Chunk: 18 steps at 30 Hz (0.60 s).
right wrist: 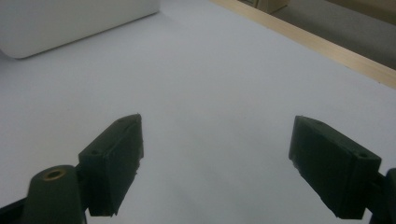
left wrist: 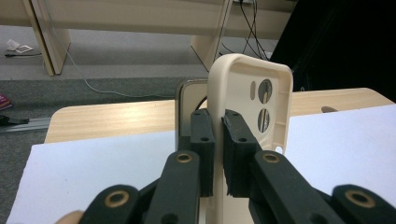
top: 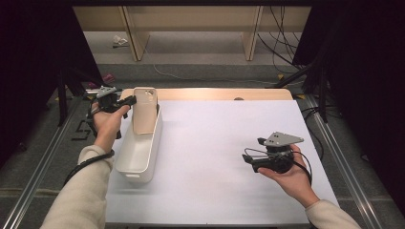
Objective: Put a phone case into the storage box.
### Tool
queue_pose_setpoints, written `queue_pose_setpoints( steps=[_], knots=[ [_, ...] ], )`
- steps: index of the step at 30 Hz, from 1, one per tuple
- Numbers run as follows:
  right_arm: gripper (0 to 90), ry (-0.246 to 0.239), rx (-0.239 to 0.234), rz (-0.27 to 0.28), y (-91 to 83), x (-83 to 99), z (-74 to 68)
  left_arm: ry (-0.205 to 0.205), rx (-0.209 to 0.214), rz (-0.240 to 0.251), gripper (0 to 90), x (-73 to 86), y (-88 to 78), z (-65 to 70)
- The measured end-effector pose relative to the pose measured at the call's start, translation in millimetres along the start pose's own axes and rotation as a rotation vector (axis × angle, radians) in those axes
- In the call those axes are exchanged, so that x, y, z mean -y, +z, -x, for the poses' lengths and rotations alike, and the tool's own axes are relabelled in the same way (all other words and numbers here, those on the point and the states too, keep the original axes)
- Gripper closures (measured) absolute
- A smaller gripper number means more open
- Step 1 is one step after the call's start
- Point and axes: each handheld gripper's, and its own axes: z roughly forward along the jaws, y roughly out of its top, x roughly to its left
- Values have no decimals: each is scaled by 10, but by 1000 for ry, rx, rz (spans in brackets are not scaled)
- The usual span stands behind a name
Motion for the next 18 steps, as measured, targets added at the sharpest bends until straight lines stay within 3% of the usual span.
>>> queue_pose_setpoints(
  steps=[18],
  knots=[
    [187, -3, -4, 0, 2, 0, -3, -20, -9, -10, 829, 97, 80, -54]
  ],
)
